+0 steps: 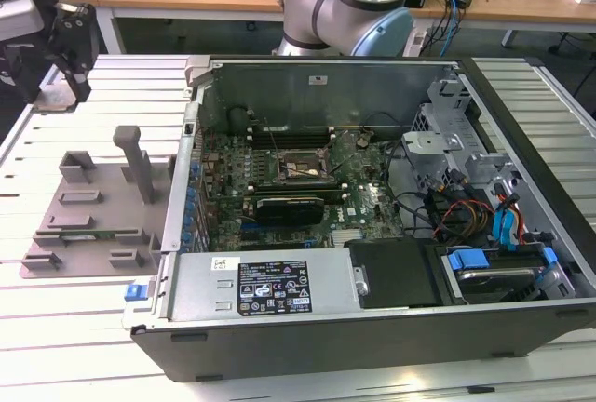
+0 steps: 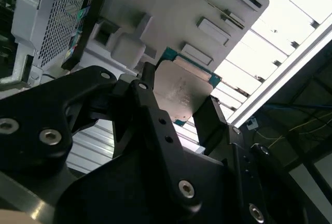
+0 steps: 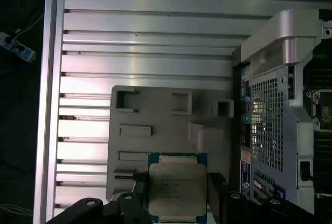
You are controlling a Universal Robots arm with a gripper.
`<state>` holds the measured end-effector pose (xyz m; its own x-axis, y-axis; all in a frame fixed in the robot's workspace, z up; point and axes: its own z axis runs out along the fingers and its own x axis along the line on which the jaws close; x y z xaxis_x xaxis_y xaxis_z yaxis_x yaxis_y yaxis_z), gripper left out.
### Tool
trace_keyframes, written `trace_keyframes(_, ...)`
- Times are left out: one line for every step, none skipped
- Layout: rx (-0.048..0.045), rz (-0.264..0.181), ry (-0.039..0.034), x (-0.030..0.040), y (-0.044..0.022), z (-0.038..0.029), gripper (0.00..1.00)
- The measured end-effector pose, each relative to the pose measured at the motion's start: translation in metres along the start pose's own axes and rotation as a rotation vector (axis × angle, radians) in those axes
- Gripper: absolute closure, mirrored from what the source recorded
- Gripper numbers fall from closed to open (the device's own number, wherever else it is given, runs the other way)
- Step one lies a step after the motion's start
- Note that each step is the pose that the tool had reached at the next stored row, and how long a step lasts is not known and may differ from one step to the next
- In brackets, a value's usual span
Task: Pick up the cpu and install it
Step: 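Pick up the cpu and move it towards the insertion slot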
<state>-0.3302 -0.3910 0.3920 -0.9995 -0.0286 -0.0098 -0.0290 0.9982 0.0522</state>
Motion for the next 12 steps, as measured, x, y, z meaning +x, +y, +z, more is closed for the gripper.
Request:
trace_keyframes(0.0,0.0,0.0,-0.0039,-0.0001,0.0,0.45)
trace_keyframes(0.0,0.0,-0.0001,-0.0084,-0.0002,0.0001,0.45)
trace_keyframes(0.0,0.0,-0.0001,-0.0116,-0.0003,0.0002,0.45)
trace_keyframes(0.0,0.0,0.0,-0.0149,-0.0004,0.0001,0.45)
trace_keyframes(0.0,0.0,0.0,-0.0188,-0.0005,0.0002,0.45)
trace_keyframes(0.0001,0.0,0.0,-0.0214,-0.0006,0.0002,0.45)
trace_keyframes(0.0,0.0,-0.0001,-0.0252,-0.0007,0.0003,0.45)
trace_keyframes(0.0,0.0,-0.0001,-0.0287,-0.0008,0.0003,0.45)
trace_keyframes(0.0,0.0,0.0,-0.0334,-0.0009,0.0003,0.45)
trace_keyframes(0.0001,0.0,0.0,-0.0373,-0.0011,0.0003,0.45)
trace_keyframes(0.0001,0.0,0.0,-0.0419,-0.0012,0.0003,0.45)
trace_keyframes(0.0,0.0,-0.0001,-0.046,-0.0013,0.0004,0.45)
